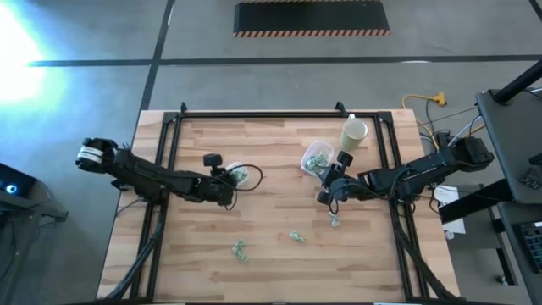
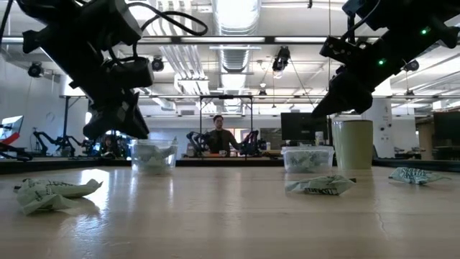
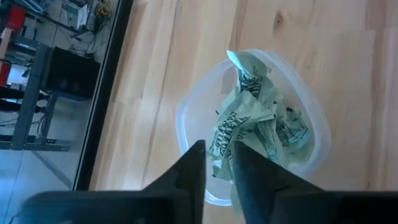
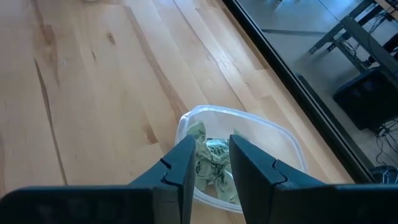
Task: Pick and place items into bin
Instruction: Put the stevia packet into the left transparent bin, then put the stevia packet into the right transparent bin
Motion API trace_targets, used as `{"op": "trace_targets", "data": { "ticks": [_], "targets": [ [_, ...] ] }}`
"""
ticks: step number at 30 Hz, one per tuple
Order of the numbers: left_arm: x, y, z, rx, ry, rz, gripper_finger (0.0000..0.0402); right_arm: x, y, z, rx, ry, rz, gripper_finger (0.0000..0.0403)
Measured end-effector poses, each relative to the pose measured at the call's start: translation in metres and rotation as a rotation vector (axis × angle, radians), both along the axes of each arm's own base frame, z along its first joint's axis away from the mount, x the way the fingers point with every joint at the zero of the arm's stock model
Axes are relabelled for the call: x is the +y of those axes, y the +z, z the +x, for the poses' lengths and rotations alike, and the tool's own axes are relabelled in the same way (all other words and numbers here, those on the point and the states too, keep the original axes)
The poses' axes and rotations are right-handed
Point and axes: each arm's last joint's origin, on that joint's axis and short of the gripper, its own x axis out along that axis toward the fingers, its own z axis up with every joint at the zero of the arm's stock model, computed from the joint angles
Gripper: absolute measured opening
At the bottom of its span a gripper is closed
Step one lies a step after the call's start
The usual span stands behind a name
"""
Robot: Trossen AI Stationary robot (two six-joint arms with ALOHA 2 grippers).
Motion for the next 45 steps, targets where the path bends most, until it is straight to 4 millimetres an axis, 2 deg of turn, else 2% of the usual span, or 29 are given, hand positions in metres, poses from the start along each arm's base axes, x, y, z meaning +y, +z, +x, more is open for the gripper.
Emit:
{"op": "trace_targets", "data": {
  "ticks": [6, 12, 15, 18, 21, 24, 36, 41, 45],
  "targets": [
    [0.000, 0.004, 0.001, -0.016, 0.001, -0.001, 0.0115, 0.001, -0.001, 0.001, 0.001, 0.034, 0.053, 0.0085],
    [-0.002, 0.023, 0.006, -0.087, 0.000, -0.017, 0.0140, 0.007, -0.003, 0.002, 0.044, 0.196, 0.188, 0.0089],
    [-0.004, 0.034, 0.007, -0.132, -0.018, -0.047, 0.0142, 0.010, -0.006, 0.001, 0.065, 0.259, 0.299, 0.0086],
    [-0.007, 0.038, 0.005, -0.148, -0.045, -0.074, 0.0142, 0.014, -0.010, -0.004, 0.110, 0.277, 0.495, 0.0080],
    [-0.008, 0.042, 0.001, -0.167, -0.055, -0.079, 0.0142, 0.017, -0.011, -0.009, 0.130, 0.206, 0.691, 0.0075],
    [-0.009, 0.043, -0.001, -0.175, -0.058, -0.082, 0.0142, 0.021, -0.013, -0.014, 0.142, 0.108, 0.800, 0.0070],
    [-0.009, 0.042, -0.002, -0.184, -0.048, -0.094, 0.0142, 0.032, -0.019, -0.026, 0.180, -0.125, 0.934, 0.0068],
    [-0.009, 0.042, -0.002, -0.184, -0.047, -0.094, 0.0142, 0.032, -0.021, -0.032, 0.194, -0.223, 0.937, 0.0068],
    [-0.009, 0.041, -0.001, -0.182, -0.047, -0.094, 0.0142, 0.032, -0.021, -0.032, 0.191, -0.234, 0.937, 0.0068]
  ]
}}
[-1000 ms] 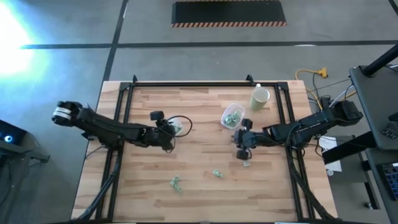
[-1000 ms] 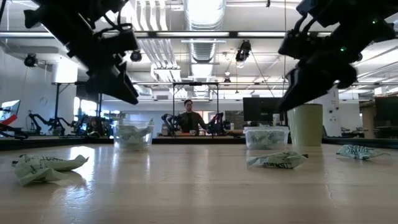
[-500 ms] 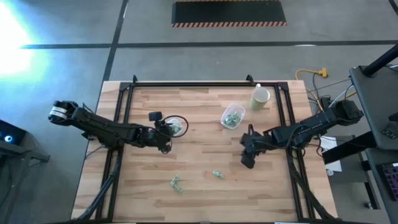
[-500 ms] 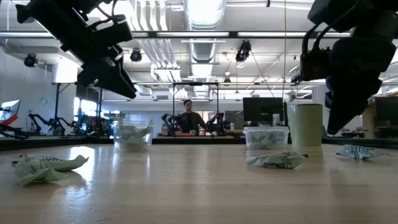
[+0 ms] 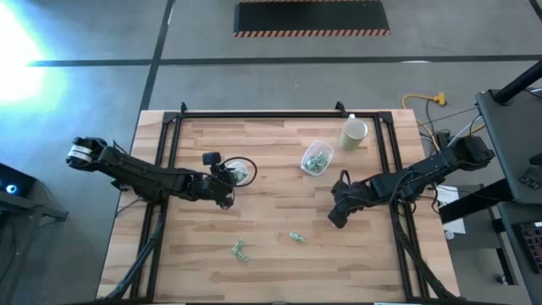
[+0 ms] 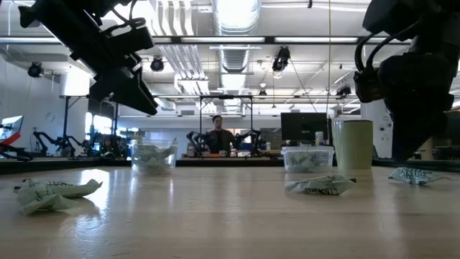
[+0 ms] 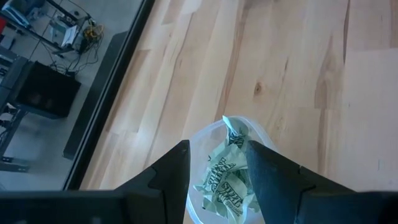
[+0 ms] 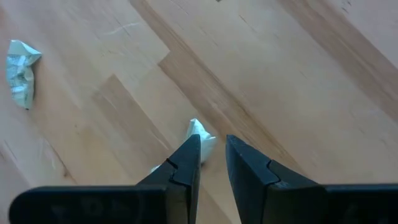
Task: Pick and place items into bin
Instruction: Put the stevia packet into the right transparent bin
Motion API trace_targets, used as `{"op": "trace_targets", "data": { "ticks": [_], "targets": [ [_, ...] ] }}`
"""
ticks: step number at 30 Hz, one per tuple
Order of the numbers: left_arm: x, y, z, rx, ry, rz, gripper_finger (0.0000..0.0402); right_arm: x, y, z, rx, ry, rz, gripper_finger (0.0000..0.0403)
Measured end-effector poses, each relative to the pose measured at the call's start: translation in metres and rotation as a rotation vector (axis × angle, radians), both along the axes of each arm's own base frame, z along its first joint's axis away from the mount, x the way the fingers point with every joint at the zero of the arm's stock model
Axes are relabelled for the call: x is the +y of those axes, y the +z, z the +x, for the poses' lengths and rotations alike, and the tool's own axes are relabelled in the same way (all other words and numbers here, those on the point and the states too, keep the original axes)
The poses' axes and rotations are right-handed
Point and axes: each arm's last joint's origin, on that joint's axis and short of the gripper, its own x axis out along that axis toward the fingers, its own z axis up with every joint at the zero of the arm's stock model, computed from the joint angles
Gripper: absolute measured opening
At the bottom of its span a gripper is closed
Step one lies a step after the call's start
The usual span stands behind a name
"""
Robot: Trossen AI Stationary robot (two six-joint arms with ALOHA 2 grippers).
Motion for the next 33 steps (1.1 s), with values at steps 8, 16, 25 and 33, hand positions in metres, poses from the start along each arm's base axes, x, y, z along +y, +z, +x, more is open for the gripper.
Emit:
{"op": "trace_targets", "data": {
  "ticks": [8, 16, 25, 33],
  "targets": [
    [0.000, 0.000, 0.000, 0.000, 0.000, -0.001, 0.0142, 0.008, -0.006, 0.006, -0.030, 0.069, -0.027, 0.0068],
    [0.000, -0.002, -0.001, 0.005, 0.001, 0.000, 0.0142, 0.014, -0.022, 0.009, 0.049, 0.114, -0.005, 0.0068],
    [0.000, -0.003, -0.001, 0.007, 0.001, 0.000, 0.0142, 0.014, -0.021, 0.008, 0.051, 0.114, -0.004, 0.0066],
    [0.000, -0.003, -0.001, 0.007, 0.000, -0.001, 0.0142, 0.015, -0.024, 0.008, 0.068, 0.196, -0.023, 0.0017]
  ]
}}
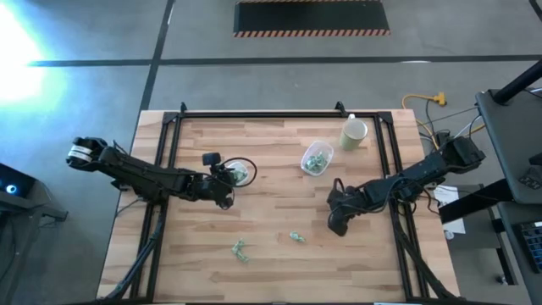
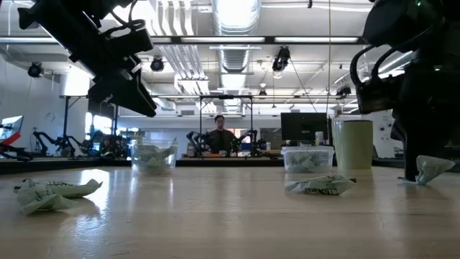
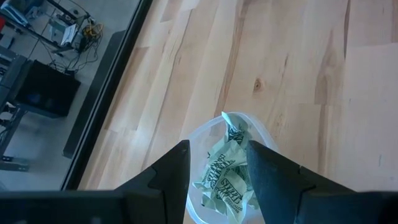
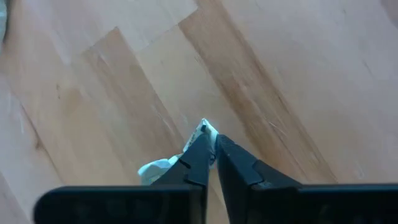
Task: Pick and place items into bin
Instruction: Put the stevia packet into the right transparent bin
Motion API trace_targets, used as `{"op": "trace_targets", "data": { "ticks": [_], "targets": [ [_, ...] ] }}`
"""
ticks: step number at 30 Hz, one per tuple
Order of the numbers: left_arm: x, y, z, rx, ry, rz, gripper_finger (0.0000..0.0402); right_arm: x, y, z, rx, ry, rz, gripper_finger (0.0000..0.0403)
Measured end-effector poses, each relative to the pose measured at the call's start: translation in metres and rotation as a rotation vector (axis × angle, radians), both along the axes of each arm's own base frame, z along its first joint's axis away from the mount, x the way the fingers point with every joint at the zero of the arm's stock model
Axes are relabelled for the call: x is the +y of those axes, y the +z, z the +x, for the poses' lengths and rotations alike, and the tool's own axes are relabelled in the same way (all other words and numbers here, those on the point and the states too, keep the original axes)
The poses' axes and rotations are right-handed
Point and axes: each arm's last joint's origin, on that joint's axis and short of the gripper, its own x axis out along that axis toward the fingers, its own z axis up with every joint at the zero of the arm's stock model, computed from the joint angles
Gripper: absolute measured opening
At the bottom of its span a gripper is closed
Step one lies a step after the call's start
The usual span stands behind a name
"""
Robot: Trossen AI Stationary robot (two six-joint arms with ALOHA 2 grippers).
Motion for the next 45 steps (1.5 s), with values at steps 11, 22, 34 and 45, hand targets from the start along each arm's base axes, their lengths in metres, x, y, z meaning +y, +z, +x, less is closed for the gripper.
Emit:
{"op": "trace_targets", "data": {
  "ticks": [11, 22, 34, 45],
  "targets": [
    [0.000, 0.000, 0.000, 0.001, 0.000, 0.000, 0.0142, 0.002, 0.014, 0.015, -0.108, 0.227, -0.176, 0.0008],
    [0.000, -0.001, 0.000, 0.001, 0.000, 0.000, 0.0142, 0.000, 0.040, 0.034, -0.210, 0.333, -0.544, 0.0008],
    [0.000, -0.001, 0.000, 0.000, -0.001, 0.000, 0.0142, -0.028, 0.055, 0.036, -0.178, -0.019, -1.174, 0.0008],
    [0.000, 0.000, 0.000, -0.004, -0.003, 0.002, 0.0142, -0.094, 0.050, 0.048, -0.134, -0.173, -0.959, 0.0009]
  ]
}}
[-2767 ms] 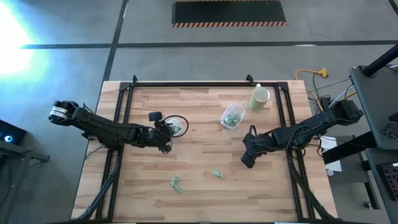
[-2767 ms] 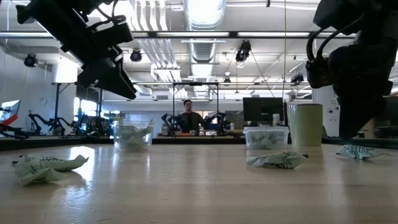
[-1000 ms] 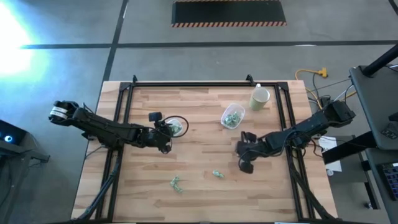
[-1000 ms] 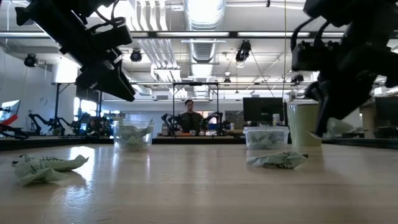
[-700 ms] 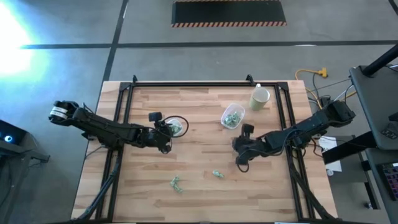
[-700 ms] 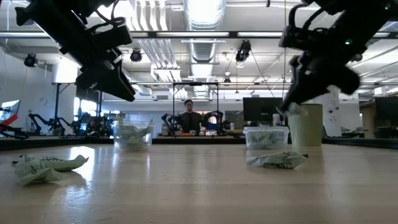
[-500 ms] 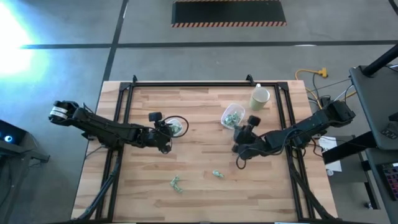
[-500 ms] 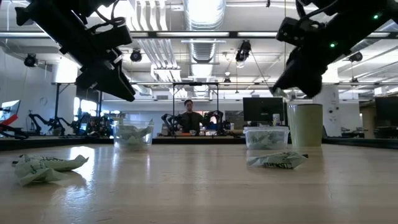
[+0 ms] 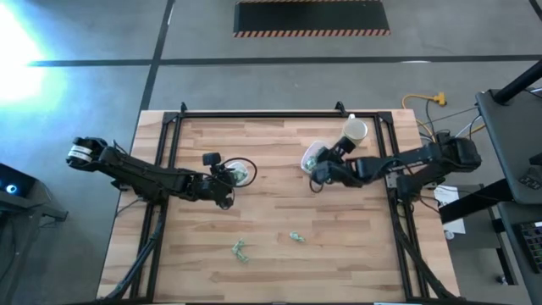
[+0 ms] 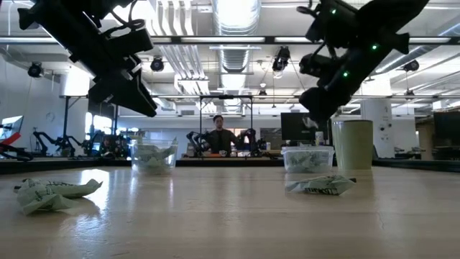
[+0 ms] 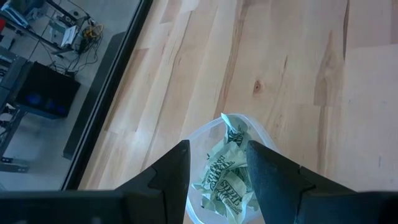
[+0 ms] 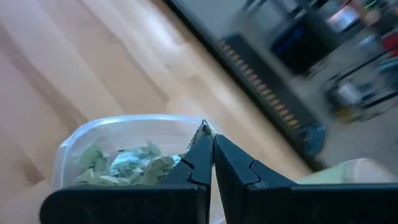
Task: Pick and place items into bin
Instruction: Put the stevia packet into the right transparent bin, then put the stevia packet into the left transparent bin
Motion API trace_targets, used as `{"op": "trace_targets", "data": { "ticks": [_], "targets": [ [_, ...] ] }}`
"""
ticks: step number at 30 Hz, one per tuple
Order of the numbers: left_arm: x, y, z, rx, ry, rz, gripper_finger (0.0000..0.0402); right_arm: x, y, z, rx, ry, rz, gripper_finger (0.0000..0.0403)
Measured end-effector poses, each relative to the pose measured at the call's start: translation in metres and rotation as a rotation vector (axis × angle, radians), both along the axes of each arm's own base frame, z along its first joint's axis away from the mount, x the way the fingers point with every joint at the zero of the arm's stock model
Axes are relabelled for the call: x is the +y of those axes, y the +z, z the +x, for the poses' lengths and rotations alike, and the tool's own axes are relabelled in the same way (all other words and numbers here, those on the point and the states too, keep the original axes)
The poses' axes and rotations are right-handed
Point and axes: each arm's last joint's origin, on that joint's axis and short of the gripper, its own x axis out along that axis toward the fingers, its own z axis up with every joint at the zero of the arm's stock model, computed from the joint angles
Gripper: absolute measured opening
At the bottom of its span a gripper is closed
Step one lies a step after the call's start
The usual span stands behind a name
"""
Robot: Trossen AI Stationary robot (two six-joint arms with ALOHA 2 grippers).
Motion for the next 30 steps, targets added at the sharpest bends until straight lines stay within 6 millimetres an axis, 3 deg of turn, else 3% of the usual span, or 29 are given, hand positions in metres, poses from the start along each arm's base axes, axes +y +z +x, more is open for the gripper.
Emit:
{"op": "trace_targets", "data": {
  "ticks": [5, 14, 25, 30],
  "targets": [
    [0.000, 0.000, 0.000, 0.000, 0.000, 0.000, 0.0142, -0.011, -0.005, -0.002, -0.018, -0.013, 0.068, 0.0009],
    [0.000, 0.000, 0.000, 0.000, 0.000, 0.000, 0.0142, -0.011, -0.012, -0.004, -0.035, 0.021, 0.087, 0.0017],
    [0.000, 0.000, 0.000, 0.001, 0.000, 0.000, 0.0142, -0.010, -0.011, -0.004, -0.026, 0.054, 0.082, 0.0122],
    [0.000, 0.000, 0.000, 0.002, -0.004, -0.005, 0.0142, 0.003, 0.000, 0.001, -0.042, 0.209, 0.153, 0.0145]
  ]
}}
